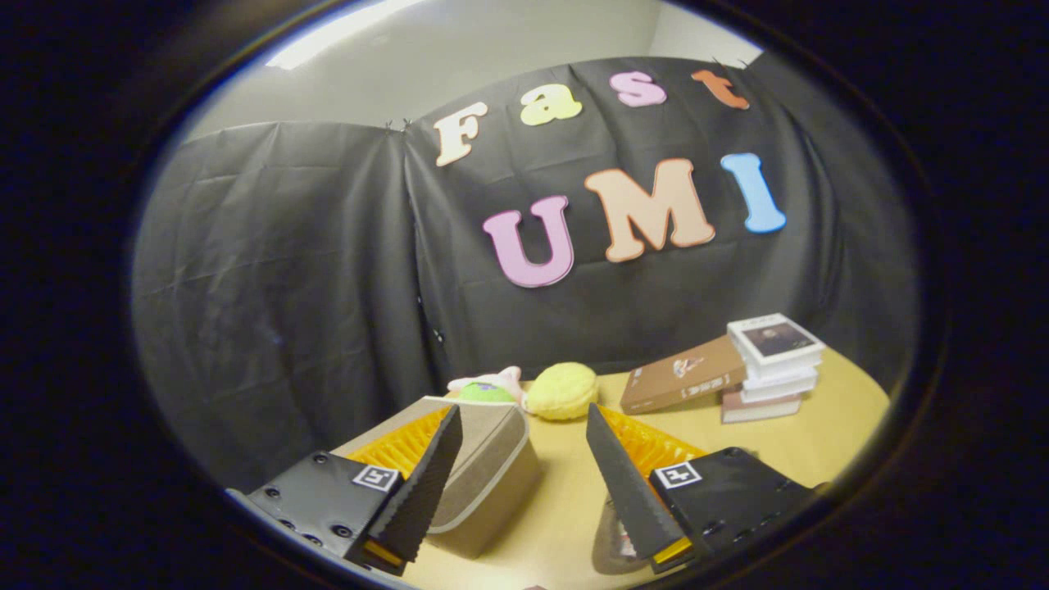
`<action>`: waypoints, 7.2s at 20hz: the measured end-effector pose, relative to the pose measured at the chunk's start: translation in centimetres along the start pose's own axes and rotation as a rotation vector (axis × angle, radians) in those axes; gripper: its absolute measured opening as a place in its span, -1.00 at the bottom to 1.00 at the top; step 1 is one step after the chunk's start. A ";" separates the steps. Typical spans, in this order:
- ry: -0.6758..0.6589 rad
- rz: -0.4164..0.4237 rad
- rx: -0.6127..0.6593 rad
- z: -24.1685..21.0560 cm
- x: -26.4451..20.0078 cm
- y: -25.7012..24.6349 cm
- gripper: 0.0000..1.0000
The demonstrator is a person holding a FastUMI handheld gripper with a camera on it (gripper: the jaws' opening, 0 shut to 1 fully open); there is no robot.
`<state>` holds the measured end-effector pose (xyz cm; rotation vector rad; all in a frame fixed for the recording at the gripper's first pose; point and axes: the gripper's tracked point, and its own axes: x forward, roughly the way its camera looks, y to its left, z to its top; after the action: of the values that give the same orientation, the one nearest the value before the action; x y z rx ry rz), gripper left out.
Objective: Open the storage box then place both shoes into the box .Put the left shoe in first, then the right shoe, with the right side of both shoes facing outward in a uniform manner.
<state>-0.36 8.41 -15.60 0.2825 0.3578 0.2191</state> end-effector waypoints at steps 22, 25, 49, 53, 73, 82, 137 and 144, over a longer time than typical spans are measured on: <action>0.394 0.255 0.632 -13.4 4.1 4.8 1.00; 0.422 0.292 0.753 -13.7 4.1 5.5 1.00; 0.505 0.393 0.910 -11.5 2.8 7.7 -0.53; 0.495 0.404 0.877 -10.4 2.6 8.0 -0.94; 0.405 0.479 0.563 2.3 6.5 20.9 -0.93; 0.431 0.561 0.478 2.8 10.5 30.2 -0.88; 0.657 -0.215 -0.154 -17.8 1.5 -18.6 0.53; 0.784 -0.263 -0.010 -19.3 1.9 -19.0 -0.49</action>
<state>-2.78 -4.40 -39.45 0.1256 1.1613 0.0623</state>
